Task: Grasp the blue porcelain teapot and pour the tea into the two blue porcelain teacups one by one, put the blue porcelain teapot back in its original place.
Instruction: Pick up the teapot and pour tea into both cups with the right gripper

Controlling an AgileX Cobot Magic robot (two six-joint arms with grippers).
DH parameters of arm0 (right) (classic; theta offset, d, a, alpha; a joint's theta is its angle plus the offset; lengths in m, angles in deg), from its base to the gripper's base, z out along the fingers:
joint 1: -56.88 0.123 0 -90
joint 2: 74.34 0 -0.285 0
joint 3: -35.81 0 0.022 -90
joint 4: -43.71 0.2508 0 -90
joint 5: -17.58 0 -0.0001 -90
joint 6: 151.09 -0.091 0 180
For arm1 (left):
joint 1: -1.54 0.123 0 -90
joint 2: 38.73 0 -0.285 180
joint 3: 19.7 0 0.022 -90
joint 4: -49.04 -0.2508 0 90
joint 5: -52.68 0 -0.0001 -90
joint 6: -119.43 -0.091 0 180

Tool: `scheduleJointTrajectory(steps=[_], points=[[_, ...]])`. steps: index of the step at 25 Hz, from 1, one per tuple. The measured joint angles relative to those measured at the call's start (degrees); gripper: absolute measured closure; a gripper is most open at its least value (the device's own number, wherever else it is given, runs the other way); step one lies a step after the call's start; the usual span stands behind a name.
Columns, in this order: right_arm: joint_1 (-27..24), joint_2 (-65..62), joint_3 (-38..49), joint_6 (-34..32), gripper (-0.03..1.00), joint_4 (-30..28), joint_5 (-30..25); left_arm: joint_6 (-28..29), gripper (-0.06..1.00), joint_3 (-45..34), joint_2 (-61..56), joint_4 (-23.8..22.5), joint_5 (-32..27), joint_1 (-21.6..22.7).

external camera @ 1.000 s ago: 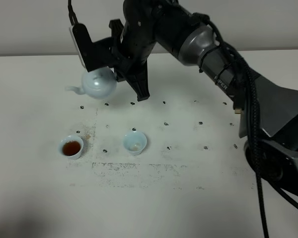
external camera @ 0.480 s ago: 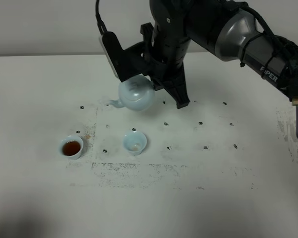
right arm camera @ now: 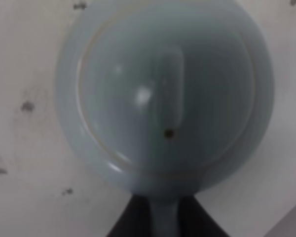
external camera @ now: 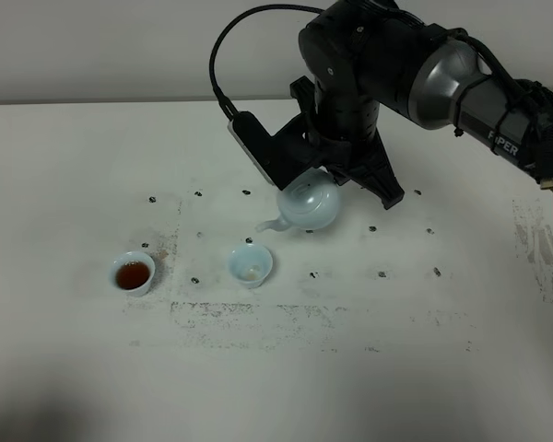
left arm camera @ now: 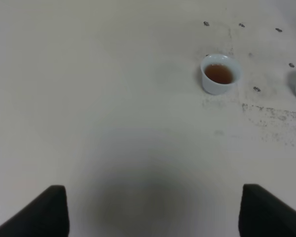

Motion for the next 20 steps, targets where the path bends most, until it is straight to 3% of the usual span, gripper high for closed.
scheduleJointTrajectory(steps=[20], points=[[1.4, 3.2, 0.3, 0.3, 0.93, -3.8, 1.4, 0.0, 0.27, 0.0, 0.0, 0.0, 0.0, 0.0]])
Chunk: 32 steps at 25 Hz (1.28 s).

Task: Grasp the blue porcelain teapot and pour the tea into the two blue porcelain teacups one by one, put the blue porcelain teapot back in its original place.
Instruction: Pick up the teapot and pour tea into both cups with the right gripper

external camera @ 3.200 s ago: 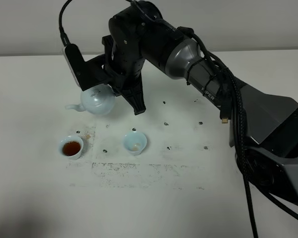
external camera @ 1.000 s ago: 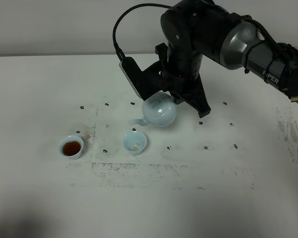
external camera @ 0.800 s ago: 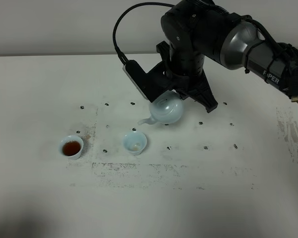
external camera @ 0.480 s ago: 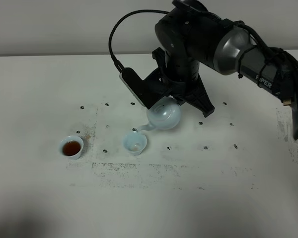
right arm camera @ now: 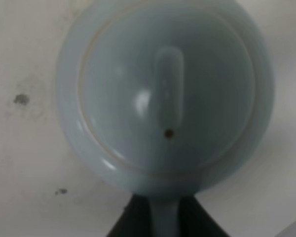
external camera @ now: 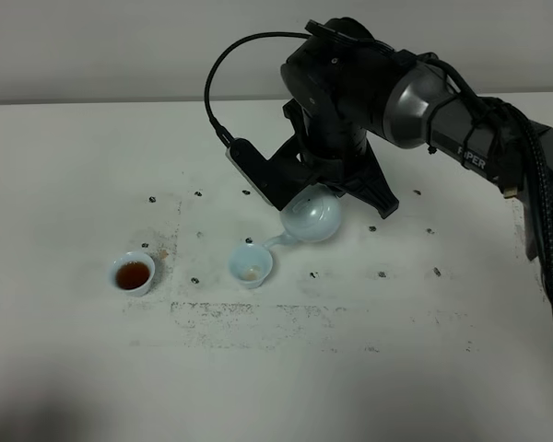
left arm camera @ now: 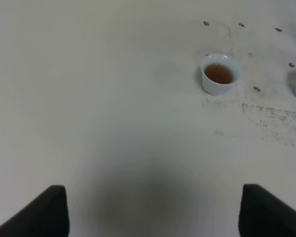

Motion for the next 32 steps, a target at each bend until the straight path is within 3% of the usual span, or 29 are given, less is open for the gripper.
scheduleJointTrajectory(steps=[9, 15, 32], points=[[1.7, 0.0, 0.0, -0.8, 0.93, -1.6, 1.2, 0.0, 0.27, 0.0, 0.0, 0.0, 0.0, 0.0], [3.9, 0.0, 0.0, -4.4, 0.93, -7.0, 1.2, 0.0, 0.27, 0.0, 0.0, 0.0, 0.0, 0.0], [6.1, 0.2, 0.0, -8.4, 0.93, -11.1, -0.7, 0.0, 0.27, 0.0, 0.0, 0.0, 0.0, 0.0]])
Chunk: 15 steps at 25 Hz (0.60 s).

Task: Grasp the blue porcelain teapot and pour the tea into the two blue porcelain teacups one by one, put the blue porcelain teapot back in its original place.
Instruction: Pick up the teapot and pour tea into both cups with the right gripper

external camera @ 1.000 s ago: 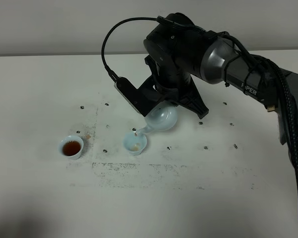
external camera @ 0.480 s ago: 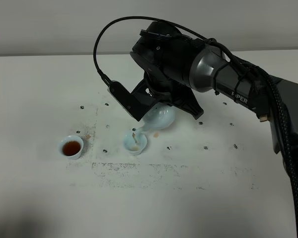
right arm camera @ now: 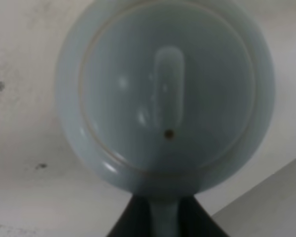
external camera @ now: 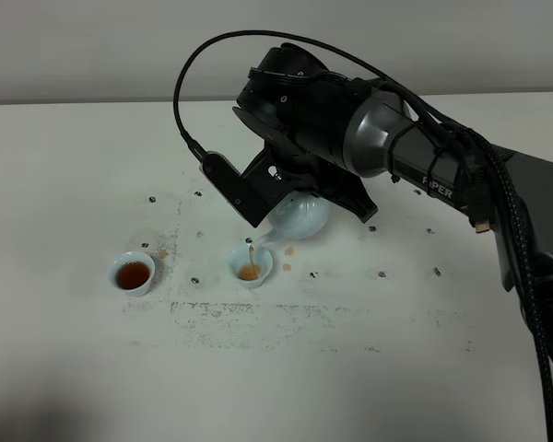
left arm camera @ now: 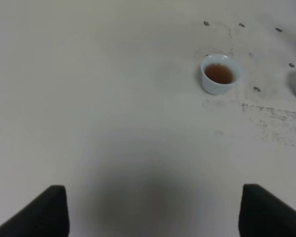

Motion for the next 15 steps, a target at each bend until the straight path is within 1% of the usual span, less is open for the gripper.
scheduleJointTrajectory(steps=[8, 15], points=[[0.9, 0.0, 0.0, -2.1, 0.93, -2.4, 0.5, 0.0, 0.27, 0.0, 0.0, 0.0, 0.0, 0.0], [1.0, 0.0, 0.0, -2.6, 0.93, -2.6, 0.0, 0.0, 0.27, 0.0, 0.0, 0.0, 0.0, 0.0]])
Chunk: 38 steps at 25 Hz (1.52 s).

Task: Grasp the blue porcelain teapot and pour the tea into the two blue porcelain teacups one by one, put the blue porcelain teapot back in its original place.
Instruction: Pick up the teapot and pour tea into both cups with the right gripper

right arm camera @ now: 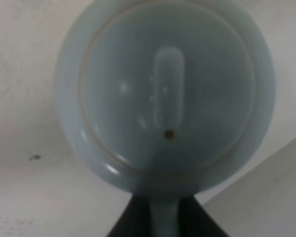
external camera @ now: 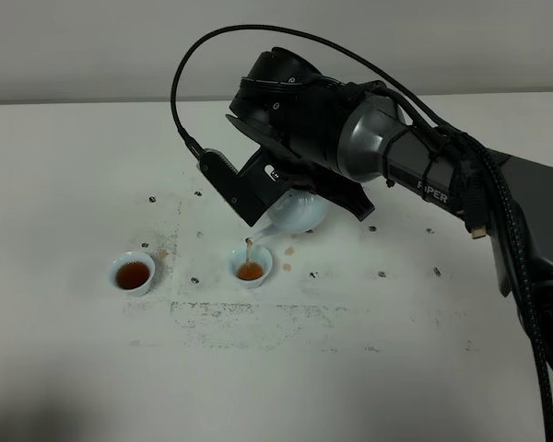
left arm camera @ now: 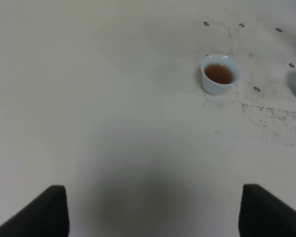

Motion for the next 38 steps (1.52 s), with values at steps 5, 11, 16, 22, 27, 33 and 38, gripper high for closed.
scheduleJointTrajectory(steps=[5, 11, 16, 22, 27, 33, 38], points=[[0.0, 0.0, 0.0, 0.1, 0.93, 0.0, -0.1, 0.0, 0.27, 0.0, 0.0, 0.0, 0.0, 0.0], [0.0, 0.0, 0.0, 0.5, 0.93, 0.0, -0.2, 0.0, 0.27, 0.0, 0.0, 0.0, 0.0, 0.0], [0.0, 0.0, 0.0, 0.5, 0.93, 0.0, -0.2, 0.0, 0.27, 0.0, 0.0, 0.0, 0.0, 0.0], [0.2, 0.0, 0.0, 0.5, 0.93, -0.1, -0.2, 0.0, 0.27, 0.0, 0.0, 0.0, 0.0, 0.0], [1.1, 0.0, 0.0, 0.7, 0.93, -0.4, -0.2, 0.0, 0.27, 0.0, 0.0, 0.0, 0.0, 0.0], [1.1, 0.0, 0.0, 0.7, 0.93, -0.9, -0.2, 0.0, 0.27, 0.0, 0.0, 0.0, 0.0, 0.0], [1.1, 0.0, 0.0, 0.7, 0.93, -0.9, -0.2, 0.0, 0.27, 0.0, 0.0, 0.0, 0.0, 0.0]])
